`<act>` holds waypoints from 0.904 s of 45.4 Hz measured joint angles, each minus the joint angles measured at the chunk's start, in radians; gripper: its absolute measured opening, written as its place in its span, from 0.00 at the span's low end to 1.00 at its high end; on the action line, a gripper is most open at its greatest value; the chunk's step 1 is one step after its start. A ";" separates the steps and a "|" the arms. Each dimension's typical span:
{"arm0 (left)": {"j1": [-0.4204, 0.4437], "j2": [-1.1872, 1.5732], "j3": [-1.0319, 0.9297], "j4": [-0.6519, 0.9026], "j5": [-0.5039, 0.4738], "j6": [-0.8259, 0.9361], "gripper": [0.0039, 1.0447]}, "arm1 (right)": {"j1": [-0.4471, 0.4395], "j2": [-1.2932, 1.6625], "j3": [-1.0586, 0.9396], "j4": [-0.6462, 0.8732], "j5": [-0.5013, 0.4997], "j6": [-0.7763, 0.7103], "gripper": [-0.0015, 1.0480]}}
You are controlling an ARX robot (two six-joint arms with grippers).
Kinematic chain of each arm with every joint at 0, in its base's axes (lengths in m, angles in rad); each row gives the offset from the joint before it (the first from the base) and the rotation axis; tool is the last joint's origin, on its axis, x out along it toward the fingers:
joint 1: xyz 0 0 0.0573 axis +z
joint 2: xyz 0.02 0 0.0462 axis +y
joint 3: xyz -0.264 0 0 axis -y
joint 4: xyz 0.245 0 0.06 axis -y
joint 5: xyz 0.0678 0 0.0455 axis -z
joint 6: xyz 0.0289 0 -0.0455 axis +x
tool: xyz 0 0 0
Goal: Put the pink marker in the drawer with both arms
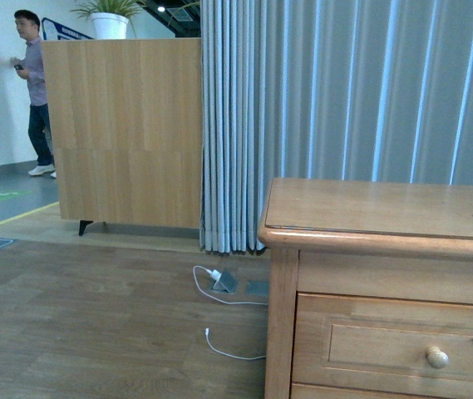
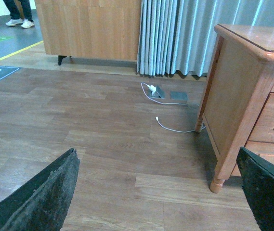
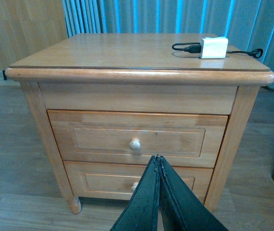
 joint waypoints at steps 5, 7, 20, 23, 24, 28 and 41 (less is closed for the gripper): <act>0.000 0.000 0.000 0.000 0.000 0.000 0.94 | 0.085 -0.060 -0.017 -0.045 0.098 -0.002 0.02; 0.000 0.000 0.000 0.000 0.000 0.000 0.94 | 0.100 -0.080 -0.022 -0.059 0.096 -0.002 0.02; 0.000 0.000 0.000 0.000 0.000 0.000 0.94 | 0.107 -0.217 -0.061 -0.142 0.103 -0.002 0.02; 0.000 0.000 0.000 0.000 0.000 0.000 0.94 | 0.107 -0.249 -0.061 -0.175 0.103 -0.002 0.02; 0.000 0.000 0.000 0.000 0.000 0.000 0.94 | 0.107 -0.257 -0.061 -0.183 0.103 -0.002 0.02; 0.000 0.000 0.000 0.000 0.000 0.000 0.94 | 0.107 -0.285 -0.061 -0.212 0.103 -0.002 0.02; 0.000 0.000 0.000 0.000 0.000 0.000 0.94 | 0.108 -0.367 -0.061 -0.291 0.103 -0.002 0.02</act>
